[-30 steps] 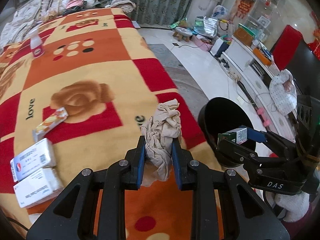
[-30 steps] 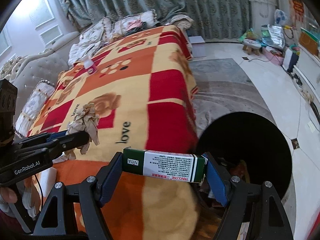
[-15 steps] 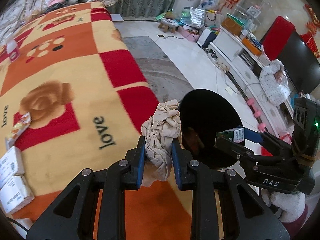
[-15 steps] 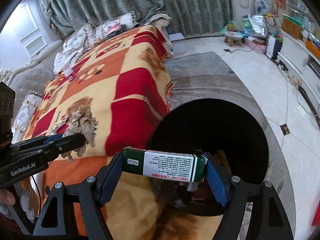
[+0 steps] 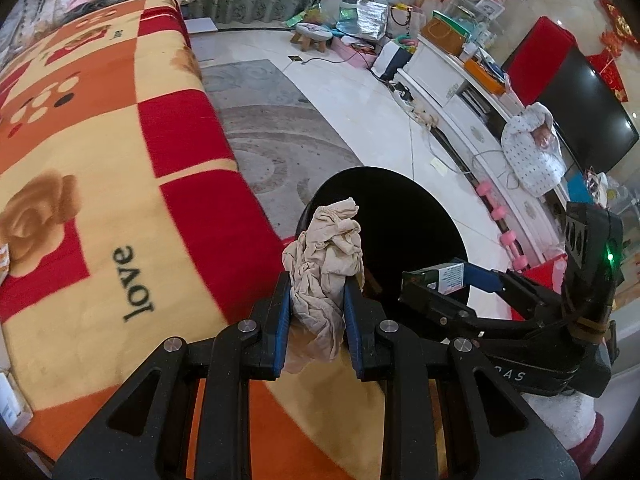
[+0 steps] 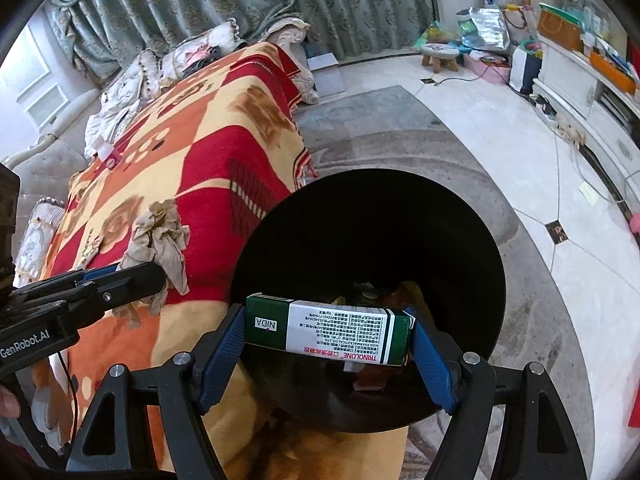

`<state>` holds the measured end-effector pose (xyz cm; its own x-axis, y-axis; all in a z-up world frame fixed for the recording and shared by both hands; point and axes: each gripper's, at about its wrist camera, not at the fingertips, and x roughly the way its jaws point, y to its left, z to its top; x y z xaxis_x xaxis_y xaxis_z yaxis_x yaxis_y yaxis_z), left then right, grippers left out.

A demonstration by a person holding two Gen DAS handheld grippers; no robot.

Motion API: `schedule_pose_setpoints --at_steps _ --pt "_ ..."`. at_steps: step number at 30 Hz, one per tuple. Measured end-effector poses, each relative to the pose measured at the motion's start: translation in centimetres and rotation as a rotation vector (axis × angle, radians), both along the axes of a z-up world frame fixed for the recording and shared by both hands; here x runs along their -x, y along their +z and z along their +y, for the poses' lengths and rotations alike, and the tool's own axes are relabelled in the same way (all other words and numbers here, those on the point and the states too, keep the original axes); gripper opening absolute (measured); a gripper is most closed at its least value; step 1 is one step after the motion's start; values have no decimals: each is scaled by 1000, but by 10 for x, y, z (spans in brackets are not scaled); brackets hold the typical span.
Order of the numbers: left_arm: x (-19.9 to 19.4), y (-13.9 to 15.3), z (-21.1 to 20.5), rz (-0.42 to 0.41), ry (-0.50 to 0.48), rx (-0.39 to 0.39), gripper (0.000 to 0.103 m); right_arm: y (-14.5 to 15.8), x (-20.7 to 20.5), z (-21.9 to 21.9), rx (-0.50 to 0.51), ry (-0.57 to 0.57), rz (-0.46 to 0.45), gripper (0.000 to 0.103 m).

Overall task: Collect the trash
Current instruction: 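Carry the crumpled paper and green box over the black bin, then open both tools to drop paper and box into the bin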

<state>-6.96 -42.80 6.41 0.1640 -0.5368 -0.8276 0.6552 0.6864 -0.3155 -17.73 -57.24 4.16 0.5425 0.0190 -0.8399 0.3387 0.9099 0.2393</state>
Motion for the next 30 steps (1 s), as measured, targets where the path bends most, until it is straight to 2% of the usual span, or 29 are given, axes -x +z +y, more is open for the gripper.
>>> schedule_pose_setpoints --at_steps 10,19,22,24,30 --pt "-4 -7 -17 45 -33 11 22 -10 3 -9 -14 -16 18 77" --pt "-6 -8 -26 87 -49 54 25 -15 3 -15 -20 -22 38 77" --pt "-6 -9 -28 97 -53 64 31 -18 3 -14 -21 -20 48 78" --pt "-6 -9 -28 103 -49 69 42 -20 3 -15 -21 -20 56 79" --pt "-9 -8 -23 116 -33 76 44 -20 3 -14 -23 -18 61 82"
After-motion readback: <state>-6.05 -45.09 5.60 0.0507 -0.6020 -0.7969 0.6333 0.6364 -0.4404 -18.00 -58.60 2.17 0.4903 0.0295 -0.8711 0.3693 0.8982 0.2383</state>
